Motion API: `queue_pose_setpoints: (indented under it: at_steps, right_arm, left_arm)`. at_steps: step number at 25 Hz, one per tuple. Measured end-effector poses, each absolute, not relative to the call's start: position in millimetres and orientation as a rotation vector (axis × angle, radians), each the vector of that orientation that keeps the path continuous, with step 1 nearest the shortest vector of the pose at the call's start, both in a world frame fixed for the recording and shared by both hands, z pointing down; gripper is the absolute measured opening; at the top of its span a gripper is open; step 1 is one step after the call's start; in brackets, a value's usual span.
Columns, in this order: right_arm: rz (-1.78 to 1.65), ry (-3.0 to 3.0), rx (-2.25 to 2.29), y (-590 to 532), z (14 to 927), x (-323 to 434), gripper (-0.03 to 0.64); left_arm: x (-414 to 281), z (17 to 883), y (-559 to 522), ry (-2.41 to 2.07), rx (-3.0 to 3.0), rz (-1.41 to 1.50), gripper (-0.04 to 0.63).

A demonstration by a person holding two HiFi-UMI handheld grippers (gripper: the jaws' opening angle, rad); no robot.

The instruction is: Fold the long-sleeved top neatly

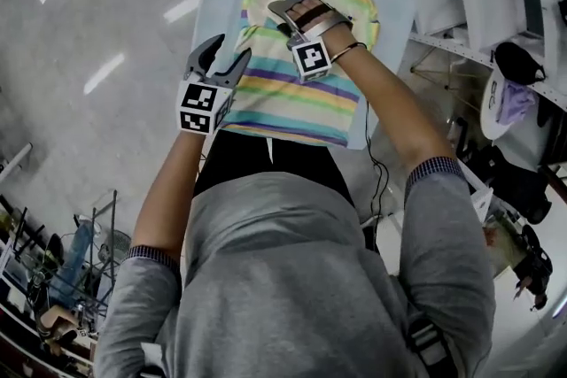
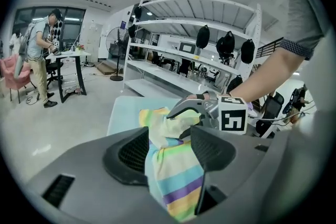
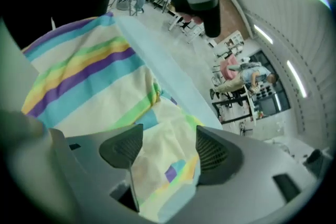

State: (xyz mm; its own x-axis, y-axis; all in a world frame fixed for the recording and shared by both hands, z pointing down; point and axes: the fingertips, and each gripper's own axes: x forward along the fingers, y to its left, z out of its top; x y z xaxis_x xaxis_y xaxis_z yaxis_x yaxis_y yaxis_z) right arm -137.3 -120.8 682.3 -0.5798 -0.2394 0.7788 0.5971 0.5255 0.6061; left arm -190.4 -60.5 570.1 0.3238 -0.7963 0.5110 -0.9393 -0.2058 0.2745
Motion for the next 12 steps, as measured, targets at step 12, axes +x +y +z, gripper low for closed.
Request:
queue_pose_setpoints:
  at_steps: [12]
  right_arm:
    - [-0.592, -1.979, 0.203, -68.7, 643.6, -21.4, 0.331]
  left_arm:
    - [-169.9, 583.0, -53.4, -1.328, 2.172, 0.499, 0.275]
